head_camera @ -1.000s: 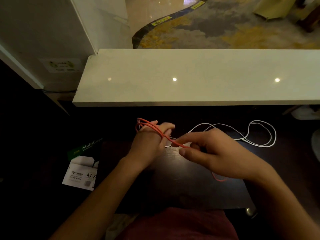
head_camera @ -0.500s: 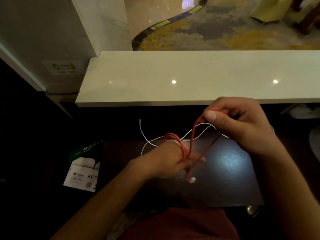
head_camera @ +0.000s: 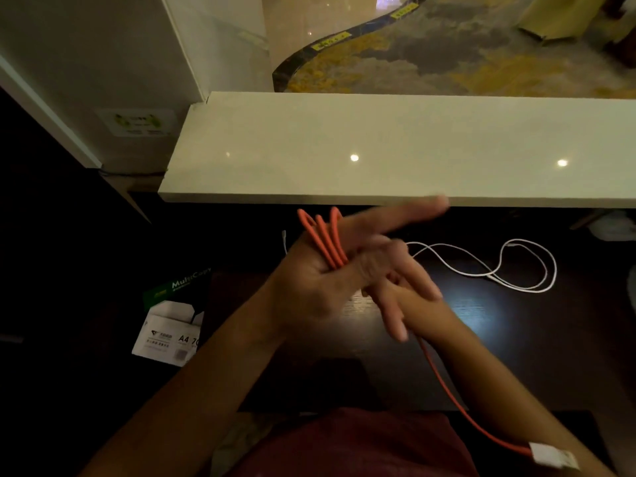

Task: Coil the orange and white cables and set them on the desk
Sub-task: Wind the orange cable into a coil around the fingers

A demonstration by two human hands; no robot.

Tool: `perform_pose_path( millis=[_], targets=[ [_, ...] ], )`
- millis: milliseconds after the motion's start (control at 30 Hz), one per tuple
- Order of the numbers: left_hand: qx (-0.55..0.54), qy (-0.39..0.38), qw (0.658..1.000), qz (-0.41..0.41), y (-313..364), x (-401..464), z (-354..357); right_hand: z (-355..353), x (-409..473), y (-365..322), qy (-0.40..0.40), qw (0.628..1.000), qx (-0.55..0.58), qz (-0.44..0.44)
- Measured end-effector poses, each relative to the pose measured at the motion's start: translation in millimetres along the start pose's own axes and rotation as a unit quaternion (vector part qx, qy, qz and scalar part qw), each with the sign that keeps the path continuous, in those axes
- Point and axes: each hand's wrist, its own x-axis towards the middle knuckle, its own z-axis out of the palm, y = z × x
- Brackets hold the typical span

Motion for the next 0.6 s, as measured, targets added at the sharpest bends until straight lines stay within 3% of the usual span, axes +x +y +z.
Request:
perform_pose_path(
  millis=[100,233,433,500,600],
  targets=[
    [-0.024,0.050,0.998,0.030,0,4,-15,5,-9,19,-0.010,0.999,-0.031,0.011],
    [-0.036,0.126,0.990,0.055,-5,5,-31,4,-17,32,0.007,0.999,0.011,0.035],
    [-0.029,0.190,0.980,0.047,-25,10,-41,9,-18,22,0.029,0.999,0.035,0.023],
    [-0.053,0.202,0.977,0.031,-30,12,-40,12,-20,16,-0.006,1.000,-0.003,0.009],
    [-0.061,0.234,0.970,-0.001,-35,13,-38,23,-26,5,-0.084,0.985,-0.147,-0.034]
  ],
)
